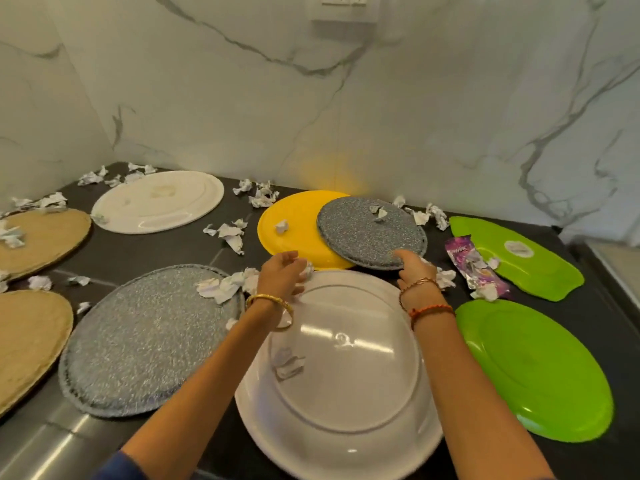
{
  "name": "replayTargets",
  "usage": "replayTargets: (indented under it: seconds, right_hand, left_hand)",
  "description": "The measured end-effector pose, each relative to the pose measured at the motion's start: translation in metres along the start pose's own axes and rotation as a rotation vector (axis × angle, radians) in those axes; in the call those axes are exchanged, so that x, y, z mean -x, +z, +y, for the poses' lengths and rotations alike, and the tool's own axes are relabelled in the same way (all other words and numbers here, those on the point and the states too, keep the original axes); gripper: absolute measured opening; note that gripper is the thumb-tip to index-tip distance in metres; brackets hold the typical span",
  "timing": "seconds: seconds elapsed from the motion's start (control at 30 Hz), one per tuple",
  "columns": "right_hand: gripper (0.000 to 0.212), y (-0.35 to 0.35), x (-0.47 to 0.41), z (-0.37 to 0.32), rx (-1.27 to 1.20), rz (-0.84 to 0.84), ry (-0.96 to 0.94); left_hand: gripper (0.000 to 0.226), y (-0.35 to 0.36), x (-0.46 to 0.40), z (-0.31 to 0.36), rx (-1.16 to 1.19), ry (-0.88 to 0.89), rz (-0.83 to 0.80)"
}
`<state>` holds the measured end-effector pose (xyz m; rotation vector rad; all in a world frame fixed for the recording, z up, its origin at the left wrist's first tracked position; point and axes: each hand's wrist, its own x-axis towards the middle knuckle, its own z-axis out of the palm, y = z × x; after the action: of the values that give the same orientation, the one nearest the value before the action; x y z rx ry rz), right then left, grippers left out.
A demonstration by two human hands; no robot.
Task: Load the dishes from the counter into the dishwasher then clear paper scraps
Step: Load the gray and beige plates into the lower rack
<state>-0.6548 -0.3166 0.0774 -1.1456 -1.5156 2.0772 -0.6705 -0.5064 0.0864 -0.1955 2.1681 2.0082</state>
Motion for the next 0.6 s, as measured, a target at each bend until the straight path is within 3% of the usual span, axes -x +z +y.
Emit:
replayTargets:
  seconds: [0.1, 0.17, 0.2, 0.23, 0.3, 0.33, 0.4, 0.53, 0.6]
  right_hand:
    - [0.058, 0.009, -0.014, -0.003, -0.040, 0.016, 0.013]
    - [0.064, 0.016, -0.016, -0.007, -0.028, 0.035, 0.027]
    - [0.063, 0.019, -0.016, -0.005, -0.009, 0.050, 0.035]
    - [0.061, 0.022, -0.020, -0.006, 0.000, 0.058, 0.036]
    - [0.051, 0.025, -0.017, -0.007, 0.026, 0.079, 0.034]
    - [0.039, 0.026, -0.017, -0.007, 0.023, 0.067, 0.032]
    - [0.012, 0.024, -0.019, -0.010, 0.033, 0.012, 0.047]
    - [0.040, 0.010, -0.012, -0.018, -0.077, -0.096, 0.111]
    - [0.037, 0.007, -0.009, -0.014, -0.042, -0.103, 0.030]
  left_hand:
    - [0.032, 0.021, -0.025, 0.015, 0.115, -0.100, -0.037]
    - [0.008, 0.035, -0.036, 0.020, 0.206, -0.176, -0.041]
    - [0.011, 0.039, -0.037, 0.019, 0.246, -0.205, -0.019]
    - [0.020, 0.046, -0.045, 0.021, 0.287, -0.234, -0.012]
    - [0.011, 0.052, -0.050, 0.023, 0.363, -0.267, 0.006]
    - [0.008, 0.053, -0.050, 0.025, 0.385, -0.284, 0.003]
    - [0.026, 0.052, -0.050, 0.029, 0.430, -0.317, -0.026]
    - [0.036, 0.043, -0.046, 0.036, 0.527, -0.355, -0.132]
    - [0.029, 0.038, -0.044, 0.037, 0.599, -0.339, -0.153]
